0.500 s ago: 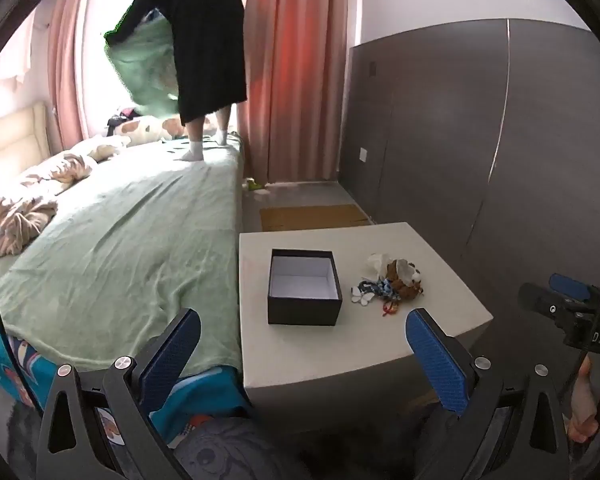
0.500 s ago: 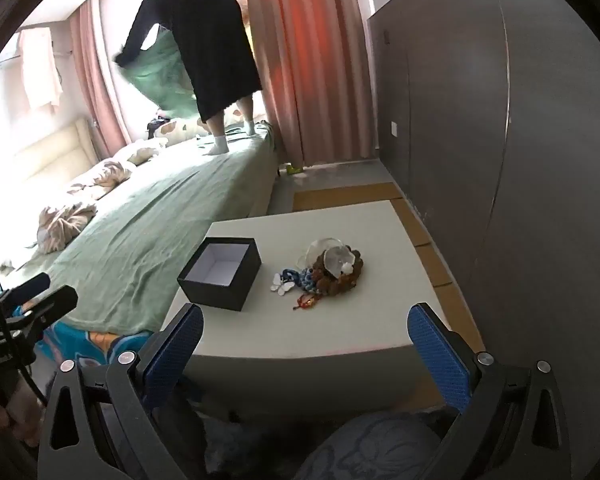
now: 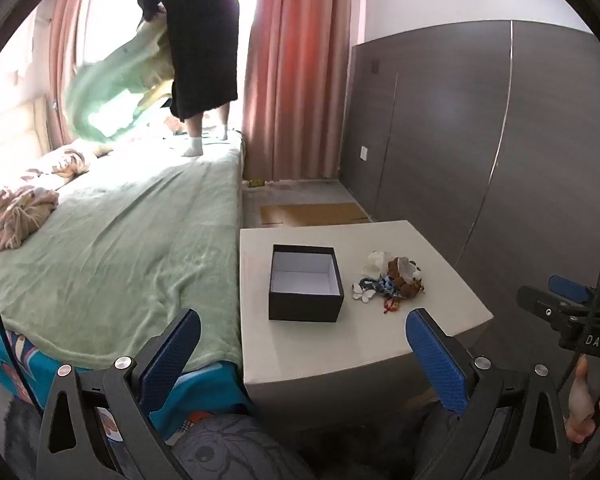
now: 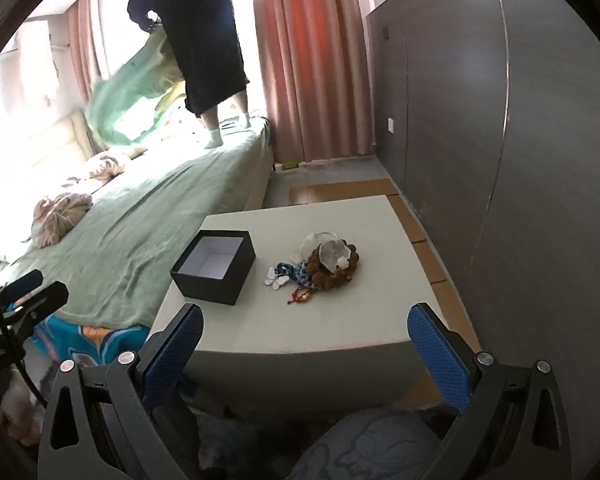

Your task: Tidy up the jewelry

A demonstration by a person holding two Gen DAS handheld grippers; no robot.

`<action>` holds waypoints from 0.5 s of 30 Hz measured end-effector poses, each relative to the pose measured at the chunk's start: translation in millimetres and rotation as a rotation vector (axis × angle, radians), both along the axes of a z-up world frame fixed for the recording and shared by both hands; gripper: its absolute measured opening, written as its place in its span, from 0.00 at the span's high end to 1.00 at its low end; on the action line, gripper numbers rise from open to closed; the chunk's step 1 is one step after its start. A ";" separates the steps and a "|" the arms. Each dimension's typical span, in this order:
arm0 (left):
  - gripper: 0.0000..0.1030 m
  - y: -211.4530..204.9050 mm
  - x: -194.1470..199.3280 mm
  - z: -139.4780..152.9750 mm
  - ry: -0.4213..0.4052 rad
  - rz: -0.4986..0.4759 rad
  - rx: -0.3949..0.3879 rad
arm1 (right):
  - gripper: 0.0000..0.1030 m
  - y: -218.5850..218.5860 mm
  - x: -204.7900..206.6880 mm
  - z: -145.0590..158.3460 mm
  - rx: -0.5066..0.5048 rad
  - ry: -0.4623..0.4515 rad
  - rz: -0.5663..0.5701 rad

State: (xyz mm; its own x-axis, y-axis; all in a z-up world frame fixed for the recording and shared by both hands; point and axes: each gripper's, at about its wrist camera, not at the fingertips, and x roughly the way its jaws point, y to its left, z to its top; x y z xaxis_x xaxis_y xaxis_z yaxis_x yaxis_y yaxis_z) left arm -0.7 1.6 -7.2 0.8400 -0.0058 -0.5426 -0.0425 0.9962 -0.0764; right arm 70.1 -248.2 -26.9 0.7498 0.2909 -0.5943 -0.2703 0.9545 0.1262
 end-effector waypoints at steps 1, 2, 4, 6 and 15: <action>0.01 0.1 0.4 -0.8 0.002 -0.001 0.000 | 0.00 -0.5 -0.9 0.1 0.001 0.001 -0.001; 0.01 -0.2 0.7 -1.2 0.004 -0.002 0.001 | 0.00 -1.2 -1.1 0.3 0.003 0.004 -0.002; 0.01 -0.5 1.2 -1.7 0.006 -0.004 0.000 | 0.00 -1.6 -1.9 0.2 0.003 0.004 -0.002; 0.01 -1.2 2.0 -2.3 0.008 -0.003 0.000 | 0.00 -1.7 -2.4 -0.3 -0.002 0.004 -0.003; 0.01 -4.1 3.5 -3.9 0.009 -0.003 -0.005 | 0.00 -1.0 -0.5 1.0 -0.016 0.006 -0.006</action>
State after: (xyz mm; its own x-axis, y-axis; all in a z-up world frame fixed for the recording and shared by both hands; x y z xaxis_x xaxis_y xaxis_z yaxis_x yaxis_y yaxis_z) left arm 2.8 -2.4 -11.1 0.8349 -0.0111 -0.5502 -0.0400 0.9959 -0.0808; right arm 69.6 -249.2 -25.9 0.7481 0.2767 -0.6032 -0.2641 0.9580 0.1119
